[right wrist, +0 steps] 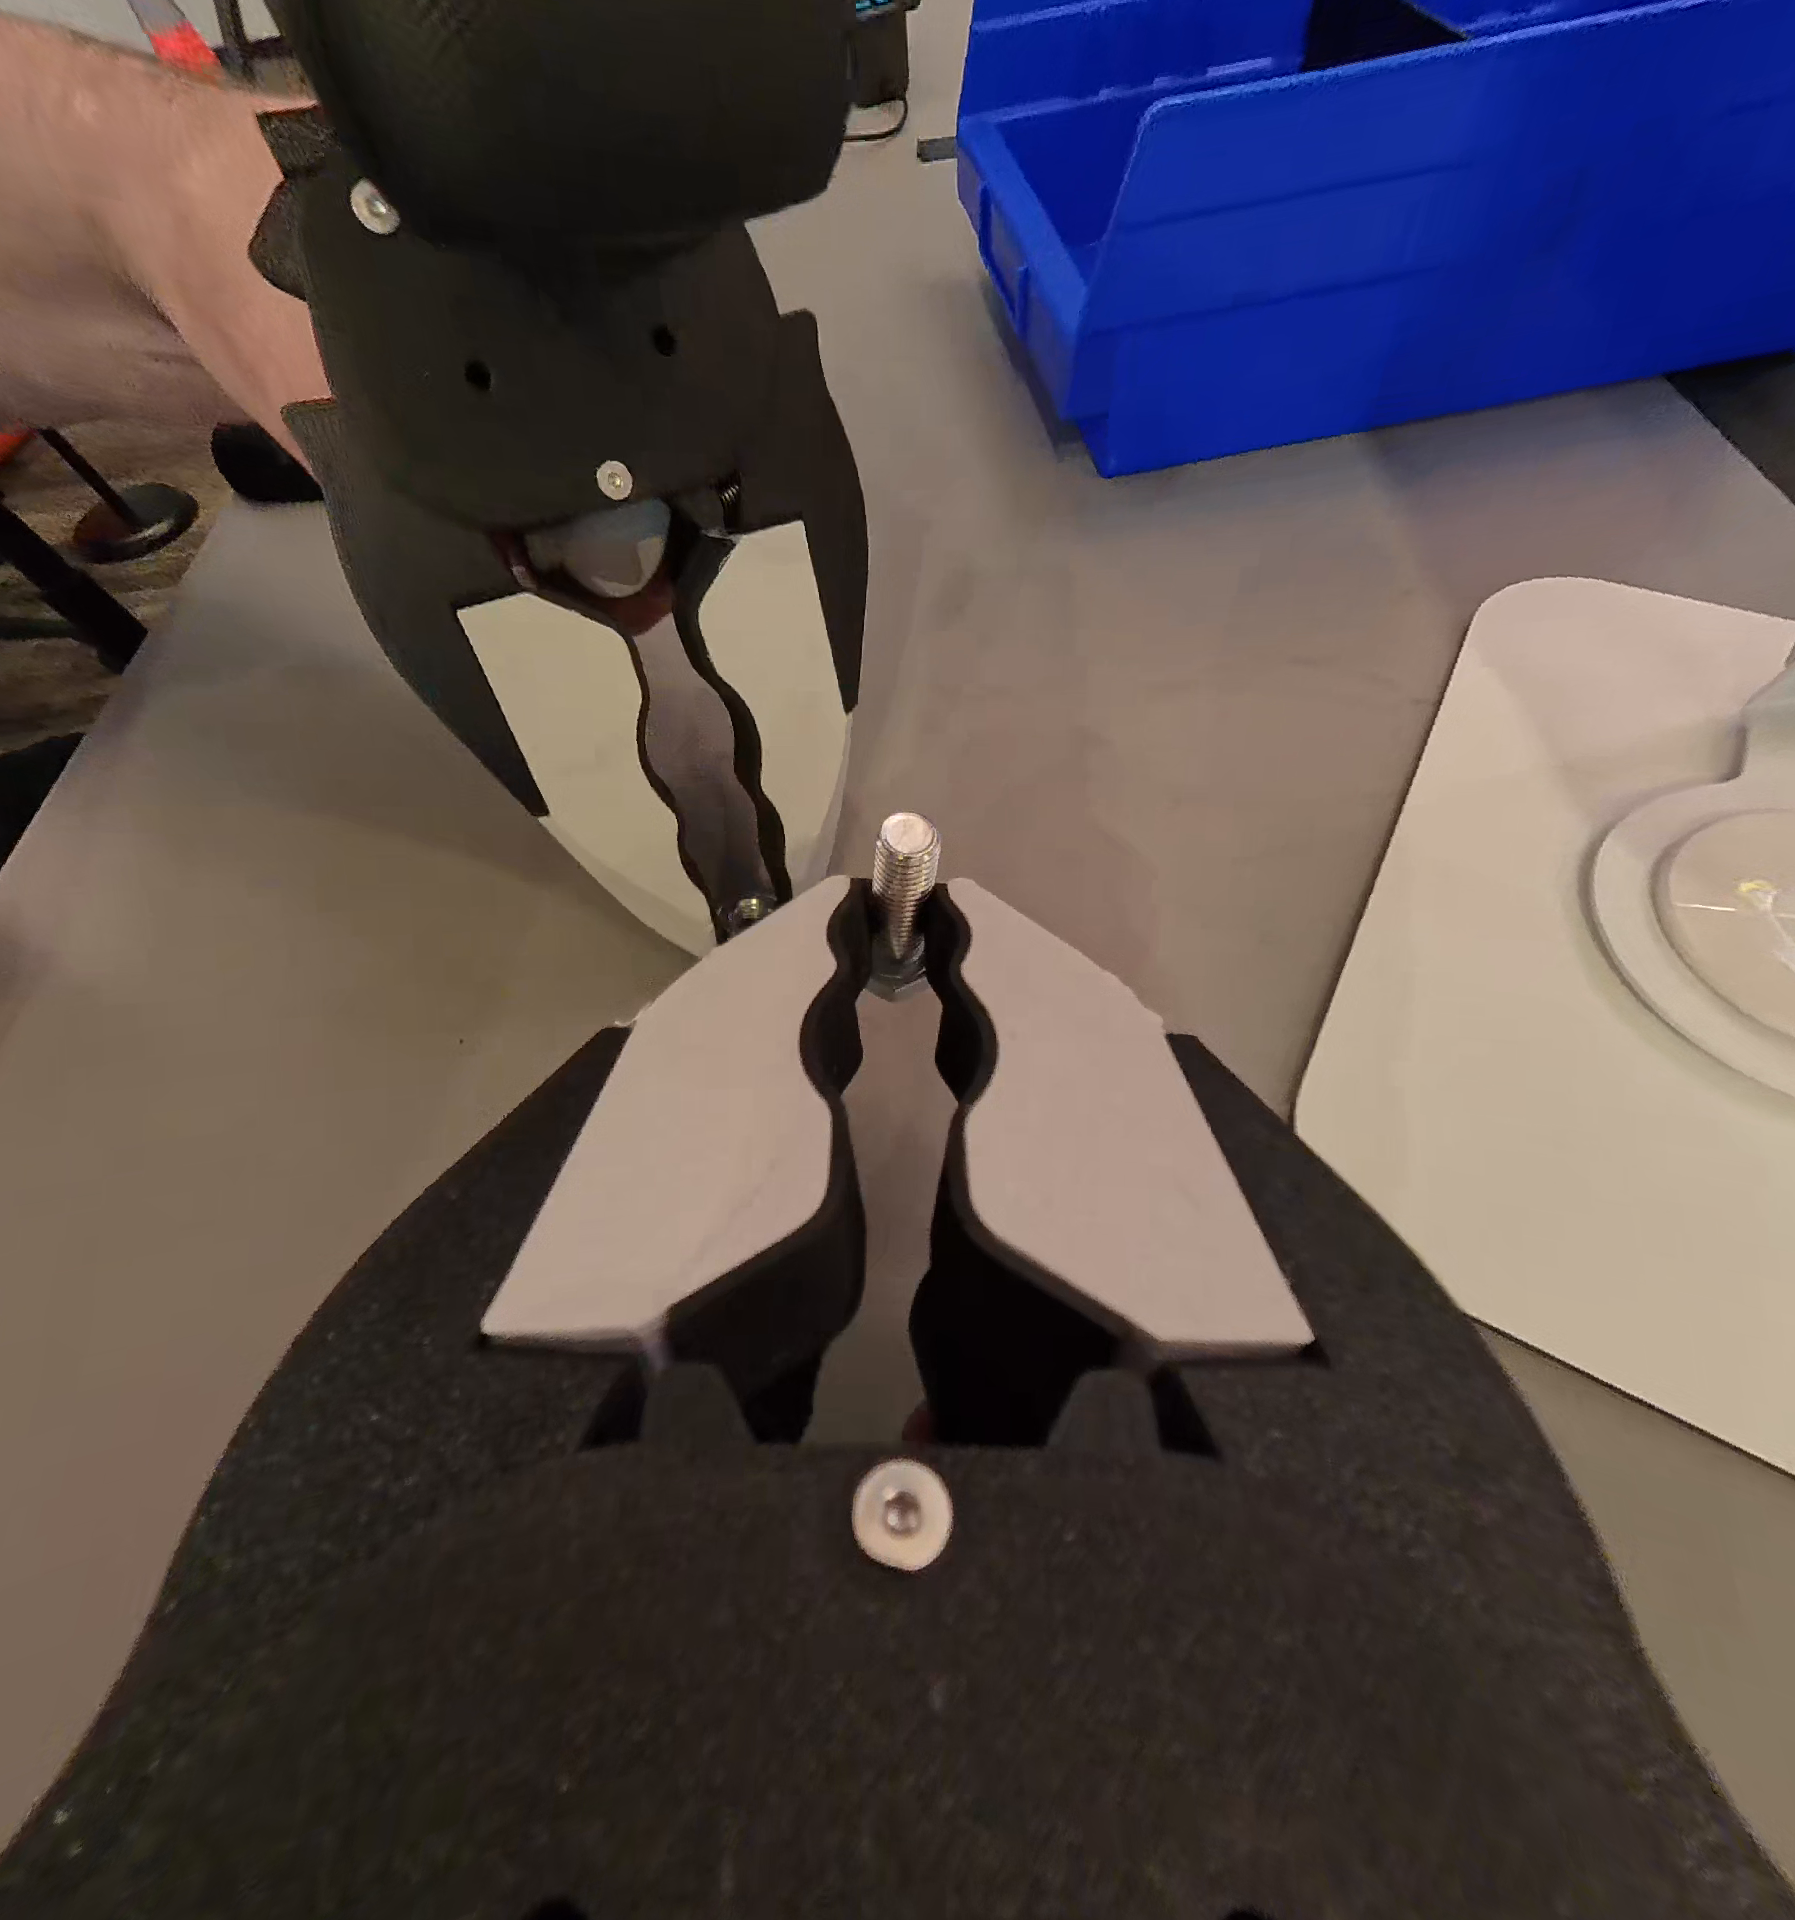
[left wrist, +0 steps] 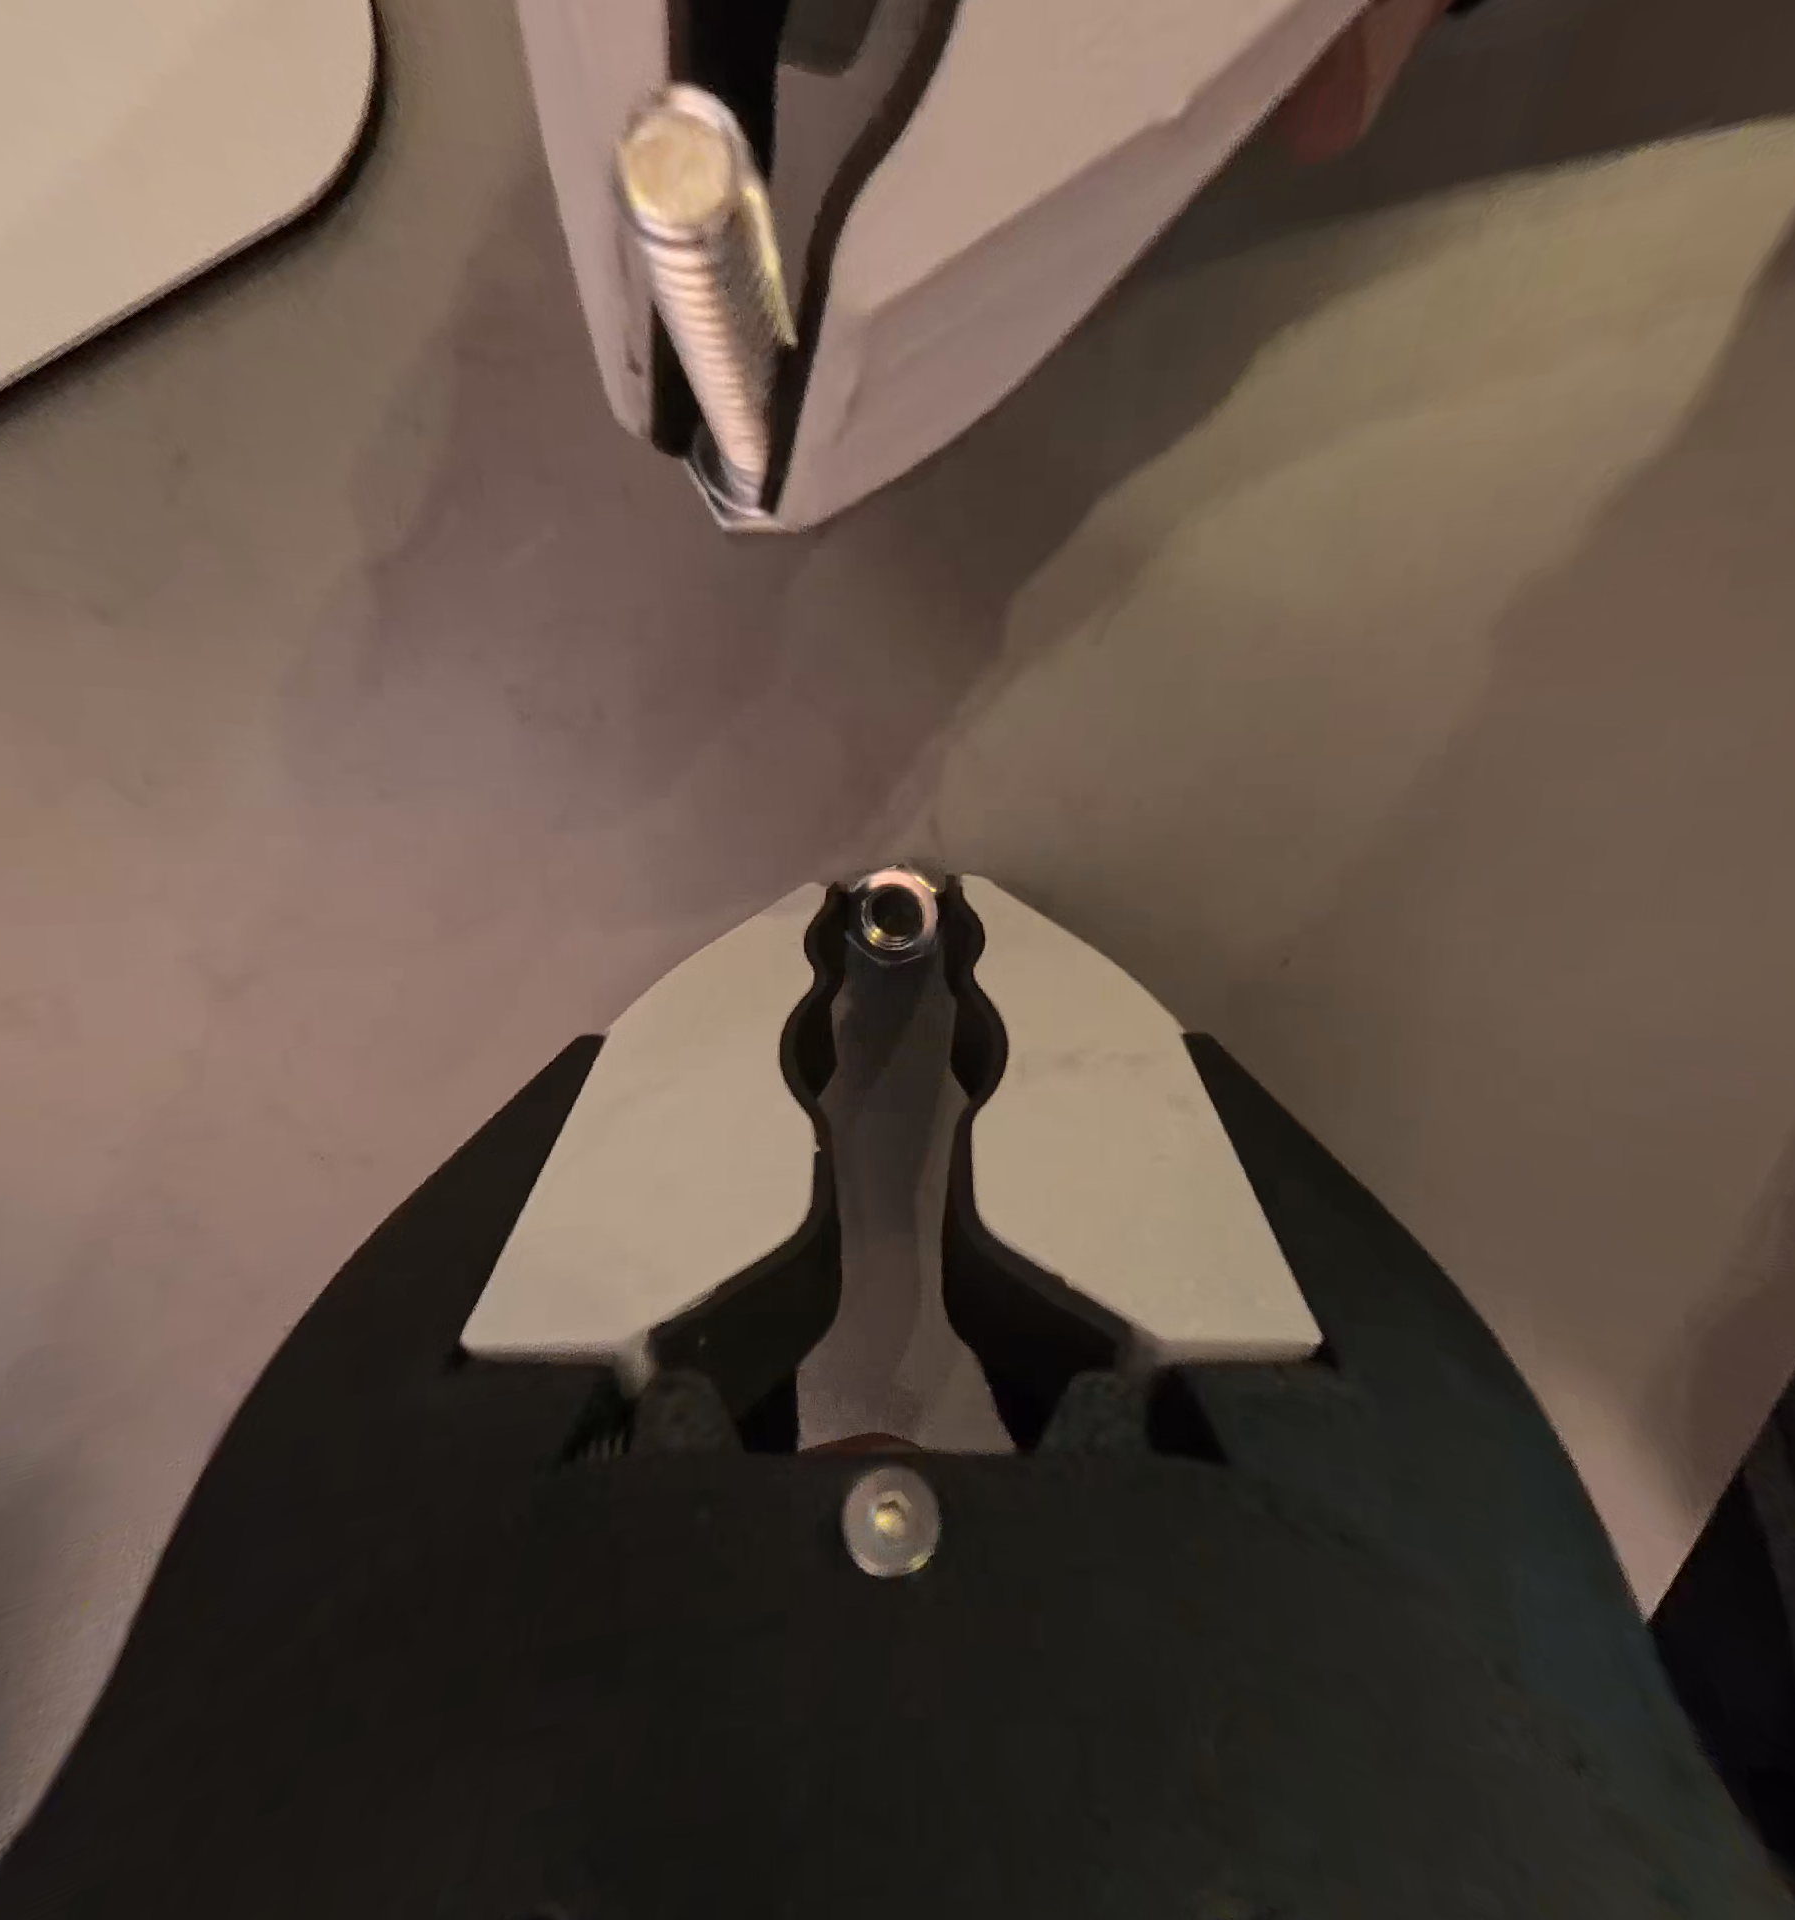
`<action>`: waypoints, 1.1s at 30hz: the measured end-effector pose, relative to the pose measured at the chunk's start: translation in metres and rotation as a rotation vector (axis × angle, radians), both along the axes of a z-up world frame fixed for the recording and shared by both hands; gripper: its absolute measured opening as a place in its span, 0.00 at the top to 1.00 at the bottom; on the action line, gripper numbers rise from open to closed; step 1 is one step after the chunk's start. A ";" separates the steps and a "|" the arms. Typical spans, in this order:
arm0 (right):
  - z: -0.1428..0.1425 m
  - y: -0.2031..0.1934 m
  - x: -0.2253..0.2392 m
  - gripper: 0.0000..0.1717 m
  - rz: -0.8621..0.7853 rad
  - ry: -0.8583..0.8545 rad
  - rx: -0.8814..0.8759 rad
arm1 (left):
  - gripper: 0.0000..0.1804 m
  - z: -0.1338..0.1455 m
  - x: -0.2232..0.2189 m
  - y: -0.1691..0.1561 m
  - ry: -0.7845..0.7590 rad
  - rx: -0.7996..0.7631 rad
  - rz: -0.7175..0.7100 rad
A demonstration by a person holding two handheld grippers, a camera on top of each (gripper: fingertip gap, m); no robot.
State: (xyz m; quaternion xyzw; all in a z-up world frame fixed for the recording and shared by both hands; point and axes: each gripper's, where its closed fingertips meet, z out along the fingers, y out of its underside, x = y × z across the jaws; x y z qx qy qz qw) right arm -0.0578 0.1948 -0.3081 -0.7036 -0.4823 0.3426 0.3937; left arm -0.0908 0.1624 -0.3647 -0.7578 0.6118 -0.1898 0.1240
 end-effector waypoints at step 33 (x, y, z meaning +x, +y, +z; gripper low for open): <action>0.043 0.000 -0.016 0.95 -0.162 0.197 0.013 | 0.90 0.078 0.044 0.045 -0.586 0.554 0.417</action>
